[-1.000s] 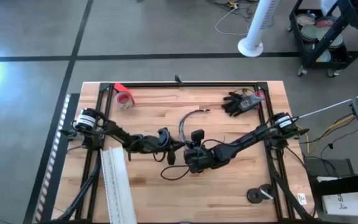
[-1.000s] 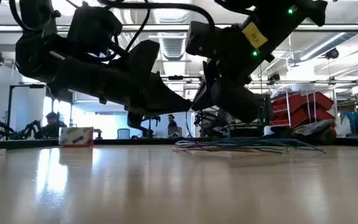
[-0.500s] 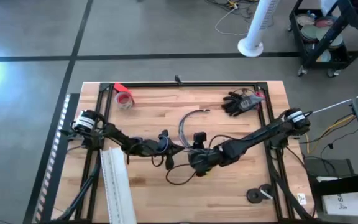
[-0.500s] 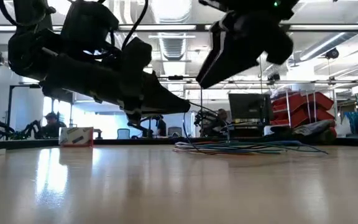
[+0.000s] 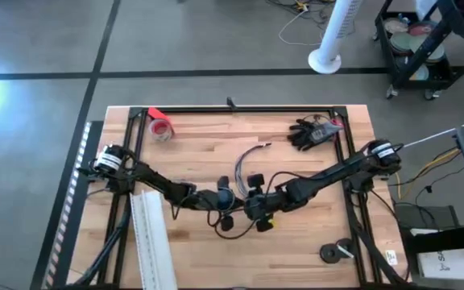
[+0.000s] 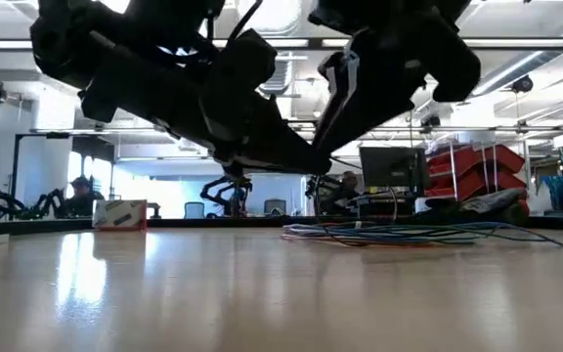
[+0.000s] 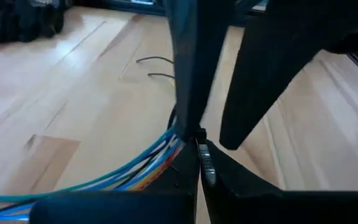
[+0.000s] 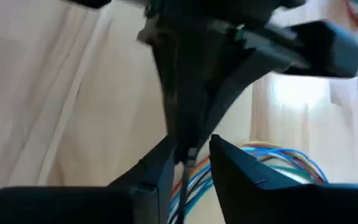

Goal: Ziptie cables
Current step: Put a zip tie on the cables

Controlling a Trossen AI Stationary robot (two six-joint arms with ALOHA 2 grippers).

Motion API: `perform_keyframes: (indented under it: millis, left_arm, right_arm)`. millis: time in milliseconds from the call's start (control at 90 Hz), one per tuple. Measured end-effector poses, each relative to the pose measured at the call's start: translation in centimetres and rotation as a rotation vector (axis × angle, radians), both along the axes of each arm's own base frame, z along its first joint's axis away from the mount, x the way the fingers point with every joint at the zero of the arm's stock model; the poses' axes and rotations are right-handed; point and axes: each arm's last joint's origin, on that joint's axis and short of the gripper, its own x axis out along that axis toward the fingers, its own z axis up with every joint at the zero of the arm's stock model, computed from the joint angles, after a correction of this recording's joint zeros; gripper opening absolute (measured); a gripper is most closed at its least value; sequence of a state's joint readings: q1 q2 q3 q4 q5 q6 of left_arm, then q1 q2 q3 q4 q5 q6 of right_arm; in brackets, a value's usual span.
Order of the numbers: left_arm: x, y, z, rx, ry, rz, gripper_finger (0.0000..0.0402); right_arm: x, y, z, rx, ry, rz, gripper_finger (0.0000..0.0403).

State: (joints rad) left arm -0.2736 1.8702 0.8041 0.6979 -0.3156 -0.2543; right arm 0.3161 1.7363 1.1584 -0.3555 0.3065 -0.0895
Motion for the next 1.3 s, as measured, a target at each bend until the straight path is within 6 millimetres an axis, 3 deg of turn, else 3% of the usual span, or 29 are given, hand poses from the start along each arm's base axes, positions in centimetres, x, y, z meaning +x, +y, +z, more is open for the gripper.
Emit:
perform_keyframes:
  millis: [411, 967, 1300]
  left_arm:
    - [-0.09, -0.35, -0.08, 0.001, 0.009, -0.040, 0.0000]
    - [0.30, -0.67, 0.38, 0.008, 0.007, -0.054, 0.0000]
    - [0.29, -0.74, 0.34, 0.007, 0.010, -0.062, 0.0000]
  right_arm:
    - [-0.38, -0.20, -0.66, 0.027, 0.035, 0.016, 0.0014]
    - [-0.10, -0.68, -0.67, 0.108, 0.036, 0.014, 0.0064]
    - [-0.02, -0.63, -0.67, 0.140, 0.034, 0.040, 0.0007]
